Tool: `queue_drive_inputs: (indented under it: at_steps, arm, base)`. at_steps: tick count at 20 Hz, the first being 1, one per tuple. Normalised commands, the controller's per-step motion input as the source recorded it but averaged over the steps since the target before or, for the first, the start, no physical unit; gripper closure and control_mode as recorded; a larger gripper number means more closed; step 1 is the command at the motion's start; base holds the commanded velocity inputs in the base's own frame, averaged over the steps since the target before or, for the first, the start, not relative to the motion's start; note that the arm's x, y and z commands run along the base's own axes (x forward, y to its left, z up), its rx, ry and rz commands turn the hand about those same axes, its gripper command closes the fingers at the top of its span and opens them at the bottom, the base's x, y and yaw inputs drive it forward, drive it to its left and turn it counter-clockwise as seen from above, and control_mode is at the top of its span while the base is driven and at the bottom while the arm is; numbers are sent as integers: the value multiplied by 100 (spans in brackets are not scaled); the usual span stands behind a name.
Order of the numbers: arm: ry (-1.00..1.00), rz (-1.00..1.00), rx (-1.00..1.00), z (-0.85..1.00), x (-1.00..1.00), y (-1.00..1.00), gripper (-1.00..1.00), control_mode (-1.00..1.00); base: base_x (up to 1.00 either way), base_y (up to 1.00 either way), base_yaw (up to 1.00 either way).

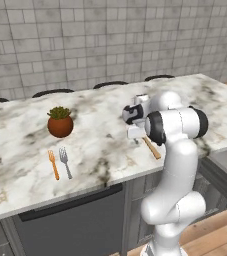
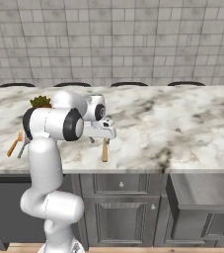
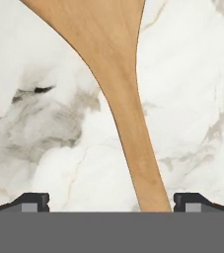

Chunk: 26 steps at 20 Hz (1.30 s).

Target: Organize the utensils by type. Pick up the wooden spoons from the counter and place them in the open cabinet. Then pick up the metallic utensils from the counter and place them in the open drawer.

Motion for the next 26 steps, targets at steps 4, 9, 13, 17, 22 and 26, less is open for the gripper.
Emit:
queue_drive_inputs:
  at_steps: [4, 9, 13, 17, 22, 26]
  arm:
    - [-7, -2, 0, -21, 44, -5, -100, -100]
    - [-1, -1, 0, -23, 37, -11, -100, -100]
    - [0, 0, 0, -18, 34, -12, -100, -100]
    - [-1, 0, 0, -18, 35, -9, -100, -100]
    - [-2, 0, 0, -26, 31, -6, -100, -100]
    - [-1, 0, 0, -46, 8, 1, 100, -100]
  base:
    - [0, 0, 0]
    - [0, 0, 0]
    - [0, 0, 0]
    - [0, 0, 0]
    - [0, 0, 0]
    - [0, 0, 0]
